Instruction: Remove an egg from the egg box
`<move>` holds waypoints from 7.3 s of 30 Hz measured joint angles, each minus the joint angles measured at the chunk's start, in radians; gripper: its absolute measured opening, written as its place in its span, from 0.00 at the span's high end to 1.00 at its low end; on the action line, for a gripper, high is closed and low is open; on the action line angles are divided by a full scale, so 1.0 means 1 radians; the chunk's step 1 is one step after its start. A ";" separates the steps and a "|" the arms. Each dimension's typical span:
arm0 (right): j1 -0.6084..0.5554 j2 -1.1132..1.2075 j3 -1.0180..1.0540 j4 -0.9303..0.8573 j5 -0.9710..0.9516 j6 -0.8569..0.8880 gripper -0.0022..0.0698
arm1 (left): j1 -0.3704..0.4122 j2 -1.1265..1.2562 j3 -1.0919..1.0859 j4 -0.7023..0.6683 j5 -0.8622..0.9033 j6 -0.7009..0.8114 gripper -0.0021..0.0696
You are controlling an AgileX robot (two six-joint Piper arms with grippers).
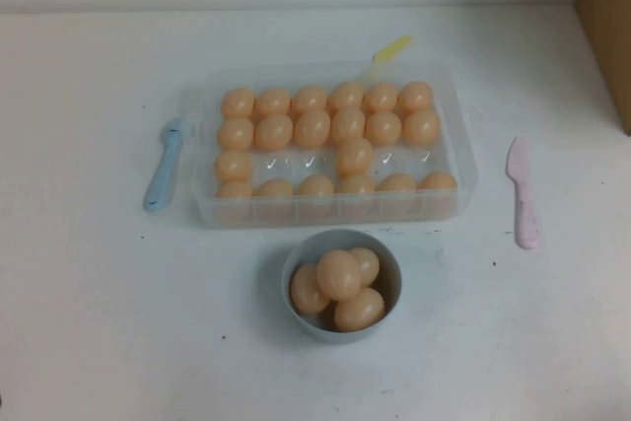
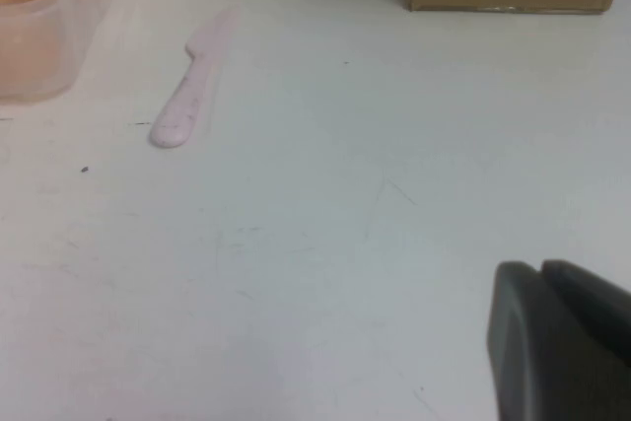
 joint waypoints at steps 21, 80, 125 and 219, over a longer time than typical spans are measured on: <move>0.000 0.000 0.000 0.000 0.000 0.000 0.99 | 0.000 0.000 0.000 0.000 0.000 0.000 0.98; 0.000 0.000 0.000 0.000 0.000 0.000 0.99 | 0.000 0.473 -0.518 -0.565 0.157 0.239 0.98; 0.000 0.000 0.000 0.000 0.000 0.000 0.99 | -0.290 2.131 -2.176 -0.033 0.852 0.190 0.50; 0.000 0.000 0.000 0.000 0.000 0.000 0.99 | -0.285 2.392 -2.198 0.119 0.432 0.111 0.67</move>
